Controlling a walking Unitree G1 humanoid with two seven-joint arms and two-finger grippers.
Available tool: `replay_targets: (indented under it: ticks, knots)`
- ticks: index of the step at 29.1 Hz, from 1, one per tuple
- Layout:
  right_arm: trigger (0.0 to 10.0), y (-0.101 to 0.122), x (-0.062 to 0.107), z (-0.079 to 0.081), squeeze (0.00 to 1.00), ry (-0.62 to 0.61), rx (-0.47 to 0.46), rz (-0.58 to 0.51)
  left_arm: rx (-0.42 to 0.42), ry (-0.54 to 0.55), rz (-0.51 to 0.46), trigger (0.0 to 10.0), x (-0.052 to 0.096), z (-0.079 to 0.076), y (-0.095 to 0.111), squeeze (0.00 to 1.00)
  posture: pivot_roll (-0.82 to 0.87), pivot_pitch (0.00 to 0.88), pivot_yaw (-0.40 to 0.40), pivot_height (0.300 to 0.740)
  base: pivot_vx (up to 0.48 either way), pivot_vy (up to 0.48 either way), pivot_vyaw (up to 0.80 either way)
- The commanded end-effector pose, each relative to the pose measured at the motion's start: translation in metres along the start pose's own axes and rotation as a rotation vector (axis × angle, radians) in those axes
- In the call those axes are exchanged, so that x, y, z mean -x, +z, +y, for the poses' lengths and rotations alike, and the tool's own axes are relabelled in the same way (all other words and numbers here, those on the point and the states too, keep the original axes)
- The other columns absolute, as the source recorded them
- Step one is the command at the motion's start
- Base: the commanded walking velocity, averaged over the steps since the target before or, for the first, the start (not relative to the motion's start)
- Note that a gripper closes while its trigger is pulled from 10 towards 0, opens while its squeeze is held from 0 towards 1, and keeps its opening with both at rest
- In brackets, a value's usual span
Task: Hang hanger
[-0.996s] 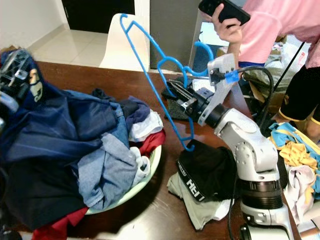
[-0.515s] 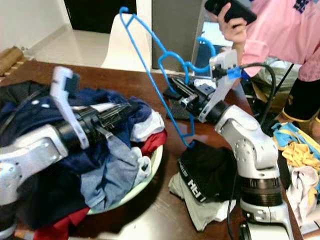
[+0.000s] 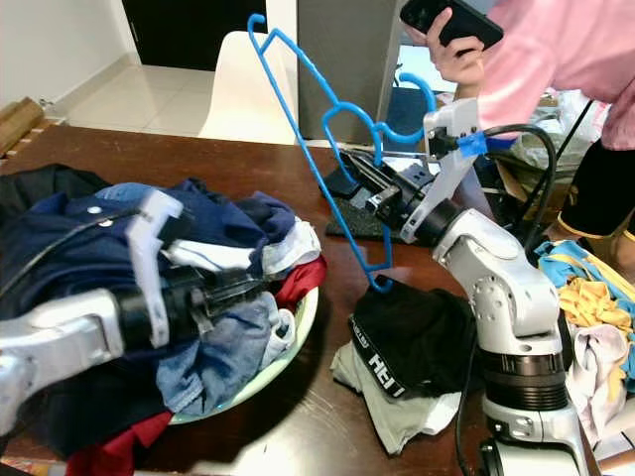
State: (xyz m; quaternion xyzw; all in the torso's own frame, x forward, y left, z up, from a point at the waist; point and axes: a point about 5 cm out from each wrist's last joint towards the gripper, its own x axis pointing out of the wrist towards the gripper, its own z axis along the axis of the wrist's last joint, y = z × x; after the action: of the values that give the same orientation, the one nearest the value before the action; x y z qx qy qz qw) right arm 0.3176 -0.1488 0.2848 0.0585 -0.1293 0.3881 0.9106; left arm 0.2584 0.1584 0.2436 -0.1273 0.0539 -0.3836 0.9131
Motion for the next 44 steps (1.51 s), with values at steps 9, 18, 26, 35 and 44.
replay_targets:
  ticks: [9,18,26,35,44]
  knots:
    - [10.0,-0.001,-0.001,0.0,0.0,0.013,0.007,0.011,0.097,-0.106,-0.365,10.0,0.044,0.002,0.065,1.0,0.14,0.096,-0.041,0.74,0.0,0.0,0.0]
    - [10.0,0.0,-0.001,0.001,0.0,0.016,0.01,0.012,0.077,0.024,-0.457,10.0,0.058,0.02,0.082,1.0,0.13,0.092,-0.04,0.74,0.0,0.0,0.0]
    - [10.0,-0.001,-0.001,0.001,0.0,0.023,0.011,0.016,0.149,0.836,-0.495,10.0,0.108,0.115,0.077,0.9,0.13,0.084,-0.043,0.74,0.0,0.0,0.0]
    - [10.0,-0.001,-0.001,0.002,0.0,0.027,0.015,0.022,0.299,0.891,-0.399,10.0,0.101,0.13,0.053,0.0,0.12,0.079,-0.043,0.74,0.0,0.0,0.0]
    - [10.0,0.001,0.002,0.001,0.0,0.014,0.028,0.029,0.398,0.795,-0.265,10.0,0.063,0.14,0.036,0.0,0.11,0.087,-0.04,0.74,0.0,0.0,0.0]
